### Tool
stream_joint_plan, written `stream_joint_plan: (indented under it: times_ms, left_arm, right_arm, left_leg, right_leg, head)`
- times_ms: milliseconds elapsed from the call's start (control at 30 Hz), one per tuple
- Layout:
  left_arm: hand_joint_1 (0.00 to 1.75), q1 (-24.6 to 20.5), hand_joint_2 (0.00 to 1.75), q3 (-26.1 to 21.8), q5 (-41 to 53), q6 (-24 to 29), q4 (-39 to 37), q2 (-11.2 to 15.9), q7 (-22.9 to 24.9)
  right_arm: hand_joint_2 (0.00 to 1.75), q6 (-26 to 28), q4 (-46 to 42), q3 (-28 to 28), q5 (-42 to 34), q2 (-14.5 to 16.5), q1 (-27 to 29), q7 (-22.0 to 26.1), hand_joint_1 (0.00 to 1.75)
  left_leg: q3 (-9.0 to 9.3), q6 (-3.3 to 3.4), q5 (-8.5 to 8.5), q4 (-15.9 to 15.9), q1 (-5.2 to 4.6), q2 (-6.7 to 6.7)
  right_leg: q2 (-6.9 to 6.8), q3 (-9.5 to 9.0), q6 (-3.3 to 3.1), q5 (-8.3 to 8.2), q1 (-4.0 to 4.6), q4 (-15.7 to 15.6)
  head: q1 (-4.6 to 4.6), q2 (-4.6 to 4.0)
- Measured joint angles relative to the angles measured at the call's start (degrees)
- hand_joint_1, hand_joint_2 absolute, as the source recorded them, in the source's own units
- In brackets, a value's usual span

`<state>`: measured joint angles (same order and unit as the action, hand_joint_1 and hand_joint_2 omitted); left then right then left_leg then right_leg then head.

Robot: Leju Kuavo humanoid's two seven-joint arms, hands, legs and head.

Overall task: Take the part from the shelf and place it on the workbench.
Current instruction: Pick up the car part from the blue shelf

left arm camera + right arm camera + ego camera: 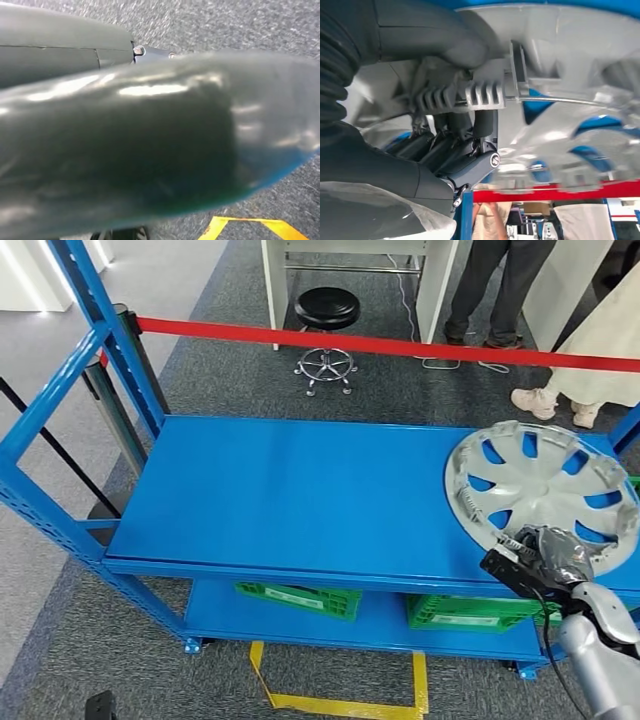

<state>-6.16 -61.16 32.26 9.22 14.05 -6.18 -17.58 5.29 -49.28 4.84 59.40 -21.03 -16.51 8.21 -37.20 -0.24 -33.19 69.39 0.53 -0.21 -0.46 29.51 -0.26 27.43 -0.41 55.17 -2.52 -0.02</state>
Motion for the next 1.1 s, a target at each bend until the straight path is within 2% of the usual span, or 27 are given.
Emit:
stream_joint_plan:
  times_ms: [33, 67, 100, 167, 200, 267, 333, 400, 433, 500, 533, 567, 600, 633, 700, 733, 800, 867, 933, 1033, 1067, 1100]
  left_arm:
    - [0.00, 0.1, 0.00, 0.0, 0.0, 0.0, 0.0, 0.0, 0.0]
    - [0.00, 0.2, 0.00, -0.1, 0.0, 0.0, 0.0, 0.0, 0.0]
    - [0.00, 0.2, 0.00, -0.1, 0.0, 0.0, 0.0, 0.1, 0.0]
    - [0.00, 0.3, 0.00, -0.2, 0.0, 0.0, 0.0, 0.1, 0.0]
    - [0.00, 0.2, 0.00, -0.3, 0.0, 0.0, 0.0, 0.1, -0.1]
    - [0.00, 0.2, 0.00, -0.3, 0.0, 0.0, 0.0, 0.0, -0.1]
    - [0.00, 0.1, 0.00, -0.4, 0.0, 0.0, 0.0, 0.0, -0.2]
    - [0.00, 0.1, 0.00, -0.4, 0.0, 0.0, 0.0, 0.0, -0.2]
    - [0.00, 0.1, 0.00, -0.4, 0.0, 0.0, 0.0, 0.0, -0.2]
    - [0.00, 0.0, 0.00, -0.4, 0.0, 0.0, 0.0, 0.0, -0.3]
    - [0.00, 0.1, 0.00, -0.5, 0.0, 0.0, 0.0, -0.1, -0.4]
    - [0.00, 0.1, 0.00, -0.5, 0.0, 0.1, 0.0, -0.1, -0.6]
    - [0.00, 0.2, 0.00, -0.6, 0.0, 0.2, 0.0, -0.1, -0.8]
    - [0.00, 0.2, 0.00, -0.6, 0.0, 0.5, 0.0, -0.1, -1.1]
    - [0.00, 0.1, 0.00, -0.8, -0.2, 1.4, 0.0, -0.2, -2.3]
    - [0.00, 0.0, 0.00, -0.8, -0.3, 2.0, 0.0, -0.3, -3.2]
    - [0.00, 0.0, 0.00, -1.0, -0.5, 3.2, 0.0, -0.4, -4.9]
    - [0.00, -0.1, 0.87, -1.3, -0.7, 3.9, 0.0, -0.4, -6.4]
    - [0.00, -0.2, 1.75, -1.4, -0.7, 4.1, 0.0, -0.4, -7.6]
    - [0.00, -0.4, 1.75, -1.4, -0.8, 4.0, 0.0, -0.5, -8.4]
    - [0.00, -0.5, 1.31, -1.4, -0.9, 3.7, 0.0, -0.5, -8.6]
    - [0.00, -0.6, 0.87, -1.4, -1.0, 3.4, 0.0, -0.5, -8.9]
  right_arm:
    - [1.75, 0.0, 0.2, 0.1, -0.1, 0.0, -0.1, 0.0, 1.75]
    - [1.75, 0.0, 0.3, 0.1, -0.2, 0.0, -0.1, 0.1, 1.75]
    - [1.75, 0.0, 0.5, 0.1, -0.2, 0.0, -0.2, 0.1, 1.75]
    - [1.75, 0.0, 0.7, 0.1, -0.4, 0.0, -0.3, 0.2, 1.75]
    - [1.75, 0.0, 0.8, 0.1, -0.5, -0.2, -0.4, 0.3, 1.75]
    - [1.75, 0.0, 1.0, 0.1, -0.7, -0.5, -0.6, 0.7, 1.75]
    - [1.75, 0.0, 1.2, 0.2, -0.8, -0.7, -0.5, 1.0, 1.75]
    - [1.75, 0.4, 1.5, 0.3, -0.8, -0.9, -0.5, 1.3, 1.75]
    - [1.75, 0.9, 1.6, 0.4, -0.7, -0.9, -0.4, 1.4, 1.75]
    - [1.75, 3.3, 1.8, 0.8, -0.2, -0.9, -0.2, 1.6, 1.75]
    - [1.75, 5.1, 1.8, 0.9, 0.3, -0.9, 0.1, 1.4, 1.75]
    - [1.75, 7.2, 1.8, 1.0, 0.9, -0.7, 0.3, 1.0, 1.75]
    - [1.75, 9.6, 1.6, 1.1, 1.7, -0.5, 0.7, 0.6, 1.75]
    - [1.75, 11.9, 1.2, 1.1, 2.6, -0.2, 1.0, 0.1, 1.75]
    - [1.75, 16.5, -0.2, 1.2, 4.7, 0.2, 2.0, -0.6, 1.75]
    - [1.75, 18.7, -1.2, 1.1, 5.9, 0.3, 2.9, -0.7, 1.75]
    - [1.75, 22.9, -3.5, 1.0, 7.8, 0.7, 5.0, -0.6, 1.75]
    - [1.75, 26.0, -5.8, 0.7, 8.9, 1.0, 7.2, 0.2, 1.75]
    - [1.75, 28.4, -7.9, 0.3, 9.4, 1.2, 9.2, 1.4, 1.75]
    - [1.75, 31.4, -10.9, -0.8, 11.9, 1.9, 12.2, 2.7, 1.75]
    - [1.75, 32.1, -12.0, -1.4, 12.8, 2.2, 13.2, 3.3, 1.75]
    - [1.75, 32.4, -13.2, -2.0, 13.5, 2.6, 14.2, 4.1, 1.75]
  left_leg:
    - [-1.20, -0.31, -0.91, 2.8, 0.22, 0.00]
    - [-1.57, -0.58, -0.68, 3.7, 0.42, 0.01]
    - [-0.96, -0.85, 0.62, 2.5, 0.66, 0.02]
    - [2.26, -1.47, 4.28, -4.2, 1.16, 0.01]
    - [3.76, -1.52, 5.36, -7.4, 1.28, -0.06]
    - [4.92, -0.85, 5.52, -10.2, 1.22, -0.15]
    - [4.75, 0.36, 5.42, -10.2, 1.08, -0.09]
    - [4.70, 1.26, 5.56, -10.3, 1.06, 0.05]
    - [4.63, 1.62, 5.66, -10.4, 1.02, 0.11]
    - [4.39, 2.07, 5.72, -10.4, 0.72, 0.15]
    - [4.31, 2.16, 5.73, -10.4, 0.55, 0.14]
    - [4.28, 2.24, 5.73, -10.4, 0.40, 0.12]
    - [4.31, 2.27, 5.72, -10.4, 0.29, 0.09]
    - [4.38, 2.28, 5.70, -10.4, 0.20, 0.05]
    - [4.40, 2.19, 5.65, -10.3, 0.00, -0.02]
    - [4.24, 2.02, 5.67, -10.3, -0.08, -0.09]
    - [3.80, 1.49, 5.84, -10.2, -0.15, -0.24]
    - [3.58, 0.87, 5.75, -10.1, -0.08, -0.30]
    - [2.60, 0.25, 3.89, -7.5, -0.06, -0.24]
    - [-1.79, -0.33, -0.89, 2.5, 0.08, -0.15]
    - [-2.78, -0.37, -1.25, 4.7, 0.07, -0.15]
    - [-2.86, -0.32, -0.39, 4.6, 0.05, -0.15]
  right_leg:
    - [-0.03, 0.00, 0.03, 0.05, -0.05, 0.0]
    - [-0.03, -0.03, 0.11, 0.11, -0.14, 0.0]
    - [0.00, -0.09, 0.25, 0.21, -0.28, 0.1]
    - [0.14, -0.21, 0.86, 0.58, -0.54, 0.4]
    - [0.26, -0.10, 1.31, 0.85, -0.55, 0.9]
    - [0.49, 0.24, 2.14, 1.11, -0.39, 1.3]
    - [0.61, 0.47, 2.69, 1.10, -0.43, 1.2]
    - [0.56, 1.33, 3.07, 2.27, -0.59, 2.6]
    - [0.53, 2.57, 3.18, 3.71, -0.65, 5.0]
    - [0.48, 6.31, 3.19, 7.33, -0.65, 12.6]
    - [0.48, 8.11, 3.12, 8.48, -0.63, 16.1]
    - [0.48, 9.16, 3.00, 8.61, -0.60, 18.0]
    - [0.48, 9.09, 2.77, 7.53, -0.54, 17.6]
    - [0.49, 7.95, 2.44, 5.58, -0.45, 14.9]
    - [0.46, 4.36, 1.62, 1.87, -0.16, 7.1]
    - [0.41, 3.03, 1.38, 1.07, -0.02, 4.4]
    - [0.31, 2.20, 1.27, 1.06, 0.20, 2.6]
    - [0.22, 2.23, 1.10, 0.84, 0.05, 2.3]
    - [0.01, 2.07, 0.71, 0.62, -0.25, 2.0]
    - [-0.24, 2.01, 0.36, 0.70, -0.26, 2.0]
    - [-0.25, 1.99, 0.29, 0.76, -0.24, 2.0]
    - [-0.23, 1.94, 0.26, 0.82, -0.21, 2.0]
  head:
    - [0.01, 0.00]
    - [0.02, 0.00]
    - [0.02, 0.00]
    - [0.01, 0.00]
    - [-0.06, 0.00]
    - [-0.12, 0.01]
    - [-0.05, 0.01]
    - [0.06, 0.00]
    - [0.14, 0.00]
    - [0.26, 0.00]
    - [0.26, 0.00]
    - [0.26, 0.00]
    - [0.26, 0.00]
    - [0.26, 0.00]
    - [0.25, 0.00]
    - [0.22, 0.01]
    - [0.19, 0.01]
    - [0.16, 0.00]
    - [0.05, 0.00]
    - [0.02, 0.00]
    - [0.01, 0.00]
    - [0.00, 0.00]
